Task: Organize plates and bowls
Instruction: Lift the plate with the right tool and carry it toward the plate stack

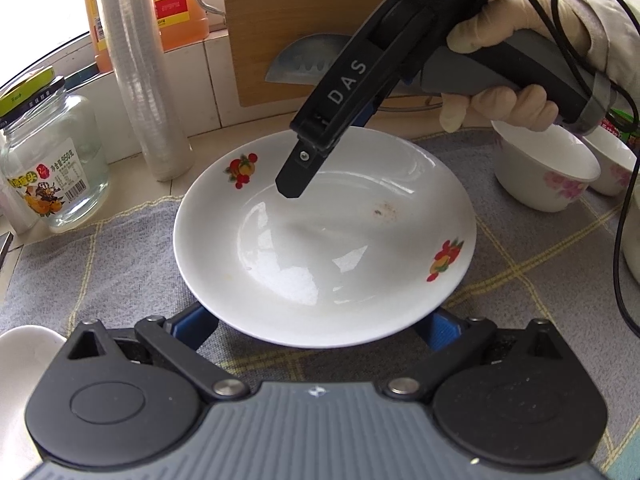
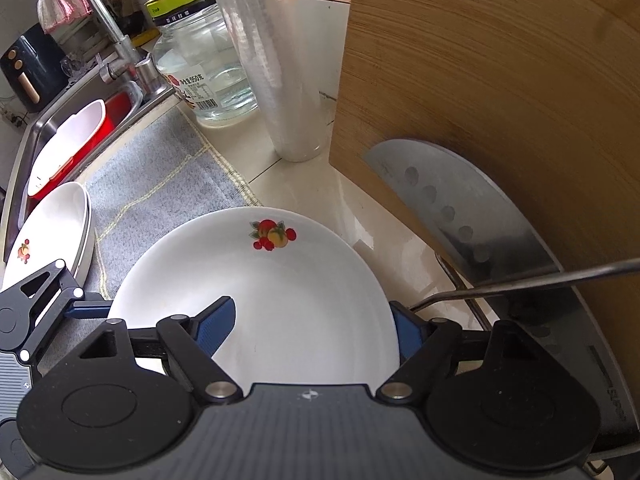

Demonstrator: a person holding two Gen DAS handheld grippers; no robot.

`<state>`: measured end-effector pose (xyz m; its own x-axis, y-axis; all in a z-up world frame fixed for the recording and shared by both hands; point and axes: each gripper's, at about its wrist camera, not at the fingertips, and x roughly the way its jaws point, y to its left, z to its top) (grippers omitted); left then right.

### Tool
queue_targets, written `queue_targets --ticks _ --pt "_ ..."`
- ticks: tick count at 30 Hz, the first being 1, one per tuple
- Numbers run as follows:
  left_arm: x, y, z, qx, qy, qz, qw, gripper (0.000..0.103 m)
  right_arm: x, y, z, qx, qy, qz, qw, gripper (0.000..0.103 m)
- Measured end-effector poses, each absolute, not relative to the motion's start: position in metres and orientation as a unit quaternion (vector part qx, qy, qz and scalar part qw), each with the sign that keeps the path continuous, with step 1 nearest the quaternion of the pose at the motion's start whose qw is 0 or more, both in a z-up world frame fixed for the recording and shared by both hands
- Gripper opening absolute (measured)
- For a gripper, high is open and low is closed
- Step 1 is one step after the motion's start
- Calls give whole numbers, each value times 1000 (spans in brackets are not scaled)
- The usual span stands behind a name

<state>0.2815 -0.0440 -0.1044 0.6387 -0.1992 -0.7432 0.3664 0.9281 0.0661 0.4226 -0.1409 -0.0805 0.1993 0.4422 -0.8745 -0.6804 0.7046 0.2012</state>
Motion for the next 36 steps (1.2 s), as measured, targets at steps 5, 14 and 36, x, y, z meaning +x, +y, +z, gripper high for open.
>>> queue_targets --ticks 5,14,36 --pt "281 -43 -104 105 395 -161 898 102 422 -140 -81 -121 515 367 766 86" --pt "280 -43 -102 104 398 -159 897 102 419 -139 -80 -122 513 366 766 86" --pt "260 -42 -85 99 399 -155 899 102 397 -137 -63 -129 503 376 767 86"
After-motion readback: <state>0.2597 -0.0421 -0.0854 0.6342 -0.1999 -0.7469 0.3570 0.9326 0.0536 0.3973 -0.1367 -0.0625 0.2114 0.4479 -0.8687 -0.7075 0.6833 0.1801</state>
